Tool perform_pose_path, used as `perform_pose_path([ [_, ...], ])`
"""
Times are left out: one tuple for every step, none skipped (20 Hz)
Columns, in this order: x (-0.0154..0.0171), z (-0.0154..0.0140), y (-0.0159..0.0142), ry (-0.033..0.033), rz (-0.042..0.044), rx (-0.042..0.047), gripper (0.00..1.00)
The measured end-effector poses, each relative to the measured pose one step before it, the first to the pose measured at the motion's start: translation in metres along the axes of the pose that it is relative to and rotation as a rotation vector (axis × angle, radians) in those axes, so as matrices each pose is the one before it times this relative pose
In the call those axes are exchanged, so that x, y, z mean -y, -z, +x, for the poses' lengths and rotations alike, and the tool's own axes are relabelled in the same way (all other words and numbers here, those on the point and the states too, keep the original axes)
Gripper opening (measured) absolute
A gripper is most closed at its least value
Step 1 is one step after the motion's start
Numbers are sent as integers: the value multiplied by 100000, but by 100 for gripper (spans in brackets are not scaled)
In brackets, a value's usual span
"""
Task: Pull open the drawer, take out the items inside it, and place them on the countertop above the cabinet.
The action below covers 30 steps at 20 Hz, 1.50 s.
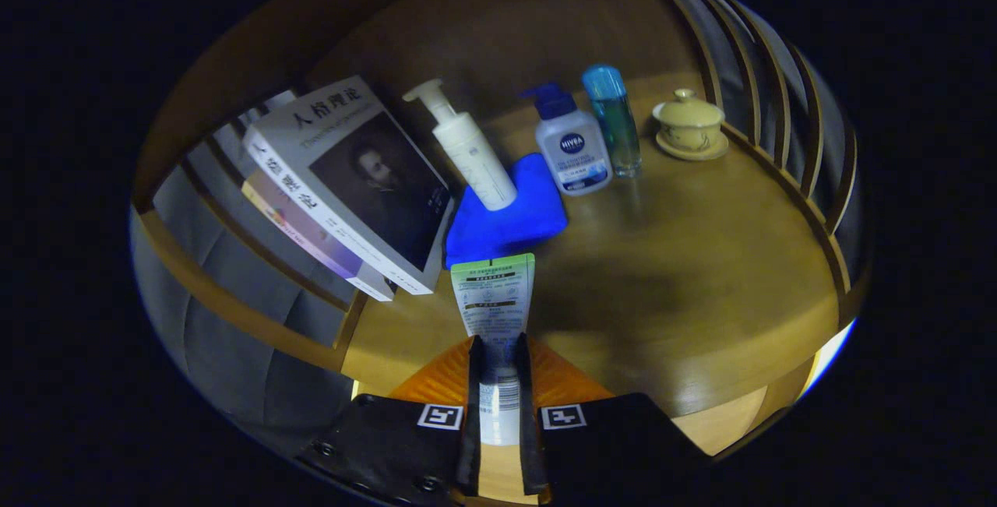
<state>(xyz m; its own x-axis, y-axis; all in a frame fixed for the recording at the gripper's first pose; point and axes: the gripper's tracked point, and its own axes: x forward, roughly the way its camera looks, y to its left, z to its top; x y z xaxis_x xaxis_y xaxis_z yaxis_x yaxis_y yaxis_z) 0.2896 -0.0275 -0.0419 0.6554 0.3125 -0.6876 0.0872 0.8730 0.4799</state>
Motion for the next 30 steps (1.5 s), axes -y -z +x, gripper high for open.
perform_pose_path([
  [140, 481, -106, -825, 1981, -714, 22],
  [170, 218, -383, 360, 1461, 1156, 22],
  [371, 316, -429, 1148, 771, 1621, 23],
  [359, 313, -593, 1683, 629, 2162, 23],
  [275, 190, -167, 1615, 798, 1353, 22],
  [194, 55, -11, 1058, 421, -129, 23],
  [185, 72, 230, 976, -442, -369, 26],
  [169, -47, 109, 1001, -1368, 458, 26],
  [23, 29, 84, 65, -2044, 1326, 30],
  [-94, -292, -575, -610, -1849, 3733, 30],
  [-677, -157, -424, -2503, -902, 4257, 34],
  [-767, -404, -523, -2214, -1486, 2820, 50],
  [-255, -779, -99, -417, -2783, 3251, 66],
  [39, -1003, -594, 1458, -4449, 3498, 82],
  [111, -592, -241, 2020, -5015, 3640, 99],
  [-37, -1051, -411, 1329, -4673, 3915, 98],
  [-334, -1167, -381, 600, -3792, 3790, 98],
  [-340, -1282, -113, 270, -2517, 3024, 98],
  [-463, -1327, -34, -487, -1035, 3006, 98],
  [-707, -1354, 80, -1865, -236, 1938, 98],
  [-676, -1257, 272, -1429, 428, 2260, 98],
  [-667, -1408, 94, -1991, 314, 1830, 98],
  [-544, -1447, 141, -1552, -205, 1594, 98],
  [-303, -1349, 136, -792, -617, 2092, 98],
  [-211, -1187, 201, -425, -1371, 1707, 98],
  [-70, -1052, 210, -273, -1640, 1970, 98],
  [-135, -1188, 333, 280, -1974, 2210, 98],
  [-17, -1101, 84, 321, -1590, 2364, 98],
  [-123, -1266, 150, 932, -1282, 2970, 98],
  [115, -1282, 225, 1600, -1074, 2368, 98],
])
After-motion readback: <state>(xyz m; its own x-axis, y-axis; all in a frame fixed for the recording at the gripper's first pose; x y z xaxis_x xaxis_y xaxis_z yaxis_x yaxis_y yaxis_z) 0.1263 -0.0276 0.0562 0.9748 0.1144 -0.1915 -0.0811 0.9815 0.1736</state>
